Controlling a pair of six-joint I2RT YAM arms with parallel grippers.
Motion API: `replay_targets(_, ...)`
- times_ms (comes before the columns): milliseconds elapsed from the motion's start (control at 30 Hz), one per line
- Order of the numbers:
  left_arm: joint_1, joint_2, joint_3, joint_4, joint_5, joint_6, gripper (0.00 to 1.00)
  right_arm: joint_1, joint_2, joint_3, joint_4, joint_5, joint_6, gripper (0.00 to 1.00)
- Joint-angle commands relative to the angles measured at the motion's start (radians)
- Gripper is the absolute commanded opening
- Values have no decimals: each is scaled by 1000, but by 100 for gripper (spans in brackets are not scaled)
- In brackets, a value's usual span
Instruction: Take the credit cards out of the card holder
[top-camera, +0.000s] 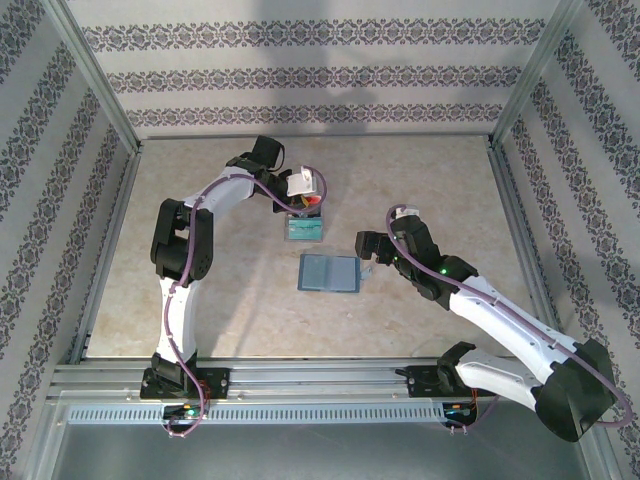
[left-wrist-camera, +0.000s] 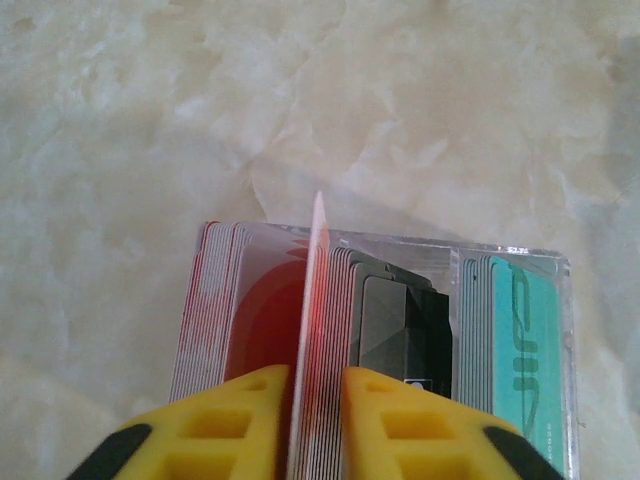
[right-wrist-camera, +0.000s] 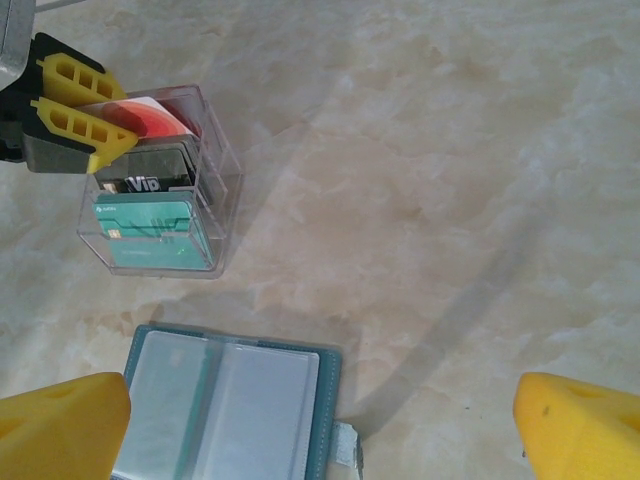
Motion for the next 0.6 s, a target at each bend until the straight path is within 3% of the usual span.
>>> replay_targets(0,-9,-34,18,1,-9,0,22,-4,4,28,1,-5,10,98)
replay_targets(133,-10,-42,19,6,-39,-2,15,-3,7,28,4,-12,9,98)
replay_targets(433,-8,-38,40,-17,-73,9,14,1,16,28,11,-25,10,98)
replay_targets(567,-6,-32,58,-27,-77,8,3,2,25,32,14,-29,10,98)
